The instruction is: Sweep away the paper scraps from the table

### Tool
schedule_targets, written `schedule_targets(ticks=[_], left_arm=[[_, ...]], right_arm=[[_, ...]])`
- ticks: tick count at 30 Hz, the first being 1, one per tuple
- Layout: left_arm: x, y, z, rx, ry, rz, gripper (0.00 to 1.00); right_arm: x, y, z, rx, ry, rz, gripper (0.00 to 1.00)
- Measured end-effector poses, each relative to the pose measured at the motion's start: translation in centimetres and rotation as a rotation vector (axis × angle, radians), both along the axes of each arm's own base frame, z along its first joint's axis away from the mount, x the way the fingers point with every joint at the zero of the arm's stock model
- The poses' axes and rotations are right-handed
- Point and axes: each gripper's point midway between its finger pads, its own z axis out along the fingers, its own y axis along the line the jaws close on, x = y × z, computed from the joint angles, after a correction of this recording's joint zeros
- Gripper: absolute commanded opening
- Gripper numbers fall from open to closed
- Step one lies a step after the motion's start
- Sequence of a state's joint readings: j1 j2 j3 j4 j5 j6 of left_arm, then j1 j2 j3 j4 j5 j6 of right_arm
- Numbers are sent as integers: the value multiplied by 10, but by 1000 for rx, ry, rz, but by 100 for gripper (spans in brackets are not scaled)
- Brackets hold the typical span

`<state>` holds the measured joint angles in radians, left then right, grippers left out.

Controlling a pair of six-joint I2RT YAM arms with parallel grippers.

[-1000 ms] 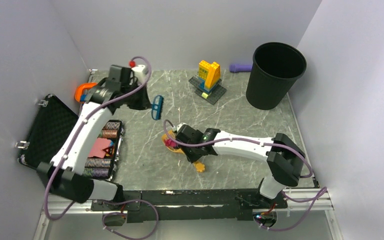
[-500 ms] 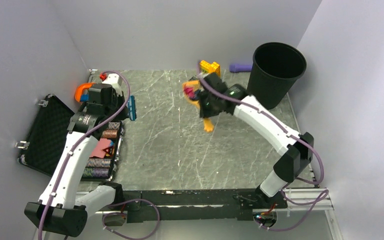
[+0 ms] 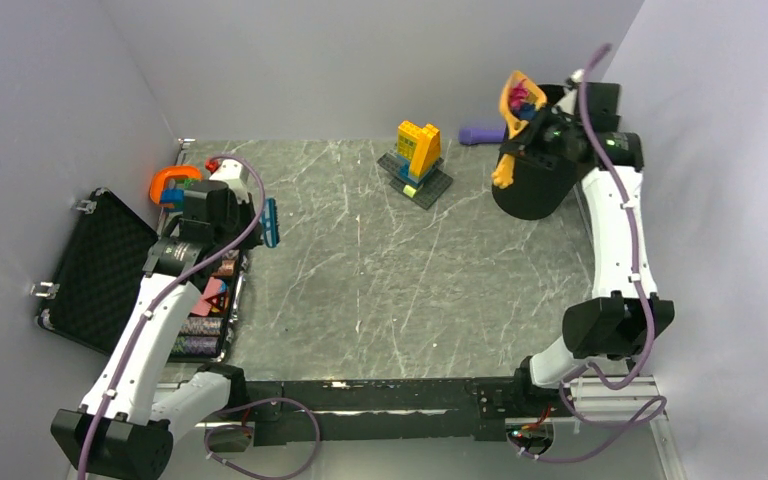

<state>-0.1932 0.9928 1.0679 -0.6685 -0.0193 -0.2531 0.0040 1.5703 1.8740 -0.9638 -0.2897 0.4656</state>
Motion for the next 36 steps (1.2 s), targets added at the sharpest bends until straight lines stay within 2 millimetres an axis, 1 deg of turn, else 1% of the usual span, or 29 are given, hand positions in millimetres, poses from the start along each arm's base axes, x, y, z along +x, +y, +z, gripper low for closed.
schedule_targets(ticks=[4, 7, 9, 11, 13, 15, 19, 23, 26, 32, 35, 36], left_arm=[[-1, -1, -4, -1, 8, -3, 0], [1, -1, -4, -2, 3, -4, 0], [0, -1, -5, -1, 4, -4, 0], [0, -1, -6, -1, 6, -4, 0], [0, -1, -6, -1, 7, -4, 0], [0, -1, -6, -1, 7, -4, 0], [0, -1, -6, 1, 4, -6, 0], [-2, 0, -7, 3, 4, -4, 0], [-2, 1, -6, 6, 1, 1, 0], [-2, 1, -4, 5, -5, 1, 0], [-3, 1, -4, 4, -9, 1, 0], [-3, 1, -4, 4, -8, 1, 0]], right_arm=[[12, -37, -3, 235, -11, -87, 0], [24, -62, -11, 429, -34, -144, 0], [31, -71, -17, 548, -46, -169, 0], [35, -76, -23, 672, -53, -187, 0], [38, -78, -27, 782, -51, -202, 0], [39, -79, -24, 870, -64, -206, 0], [41, -79, -8, 988, -118, -182, 0], [39, -77, 10, 1053, -166, -141, 0], [36, -76, 16, 1078, -185, -119, 0], [34, -74, 20, 1090, -207, -100, 0], [31, -73, 11, 1110, -203, -102, 0], [29, -73, 6, 1122, -199, -105, 0]])
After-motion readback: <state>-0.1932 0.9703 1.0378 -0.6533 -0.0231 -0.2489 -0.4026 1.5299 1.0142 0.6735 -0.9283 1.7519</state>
